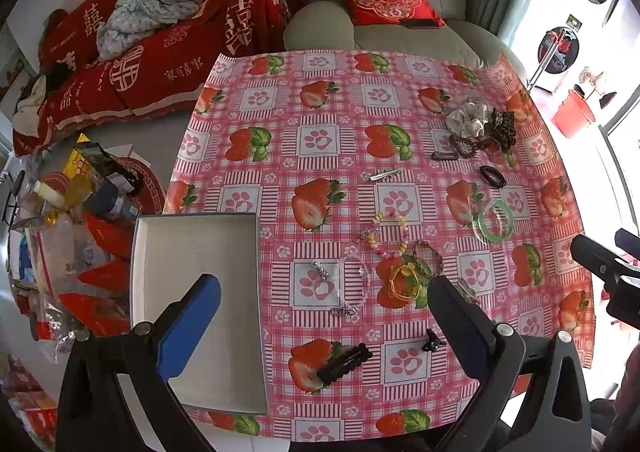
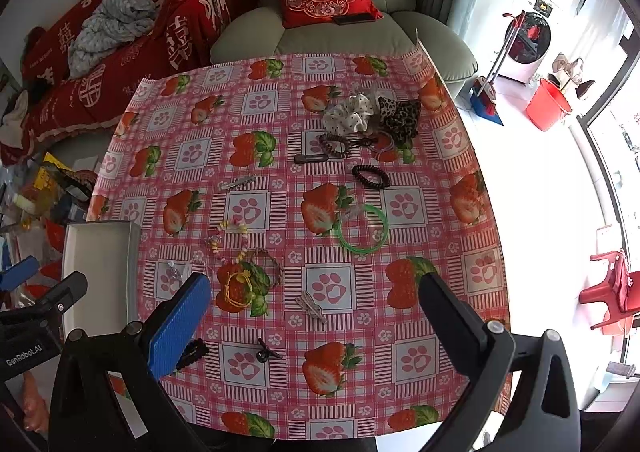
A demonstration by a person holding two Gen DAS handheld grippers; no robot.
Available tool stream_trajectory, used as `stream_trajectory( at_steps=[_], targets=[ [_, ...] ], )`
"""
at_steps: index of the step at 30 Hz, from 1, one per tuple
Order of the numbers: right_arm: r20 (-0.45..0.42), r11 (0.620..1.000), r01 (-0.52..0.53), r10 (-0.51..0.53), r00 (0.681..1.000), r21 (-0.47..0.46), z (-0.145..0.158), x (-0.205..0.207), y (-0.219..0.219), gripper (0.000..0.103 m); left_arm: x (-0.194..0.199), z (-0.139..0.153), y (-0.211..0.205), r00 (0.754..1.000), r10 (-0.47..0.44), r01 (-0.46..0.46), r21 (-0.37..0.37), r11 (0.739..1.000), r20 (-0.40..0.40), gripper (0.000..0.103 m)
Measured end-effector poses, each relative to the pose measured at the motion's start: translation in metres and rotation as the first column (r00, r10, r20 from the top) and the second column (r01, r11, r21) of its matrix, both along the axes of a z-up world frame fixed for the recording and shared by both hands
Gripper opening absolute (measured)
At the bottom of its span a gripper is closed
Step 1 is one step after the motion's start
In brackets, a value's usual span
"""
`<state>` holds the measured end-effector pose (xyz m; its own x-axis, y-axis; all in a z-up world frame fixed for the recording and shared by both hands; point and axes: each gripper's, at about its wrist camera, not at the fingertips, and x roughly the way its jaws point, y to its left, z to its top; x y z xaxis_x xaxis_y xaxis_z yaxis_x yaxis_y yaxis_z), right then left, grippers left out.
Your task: Organize jewelry
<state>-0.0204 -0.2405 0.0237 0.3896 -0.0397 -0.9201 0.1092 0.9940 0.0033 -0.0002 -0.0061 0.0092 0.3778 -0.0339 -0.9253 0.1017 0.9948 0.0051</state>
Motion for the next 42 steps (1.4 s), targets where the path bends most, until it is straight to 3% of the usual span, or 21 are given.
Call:
stream_trajectory(
  at_steps=[42],
  targets=[
    [-0.012,1.0,0.003,-0.003,1.0,0.001,-0.005,0.009,-0.001,0.103,0.007,-0.007,-0.02,0.999,-0.03,0.03,0.038,0.999,-0.014,0.103]
  ],
)
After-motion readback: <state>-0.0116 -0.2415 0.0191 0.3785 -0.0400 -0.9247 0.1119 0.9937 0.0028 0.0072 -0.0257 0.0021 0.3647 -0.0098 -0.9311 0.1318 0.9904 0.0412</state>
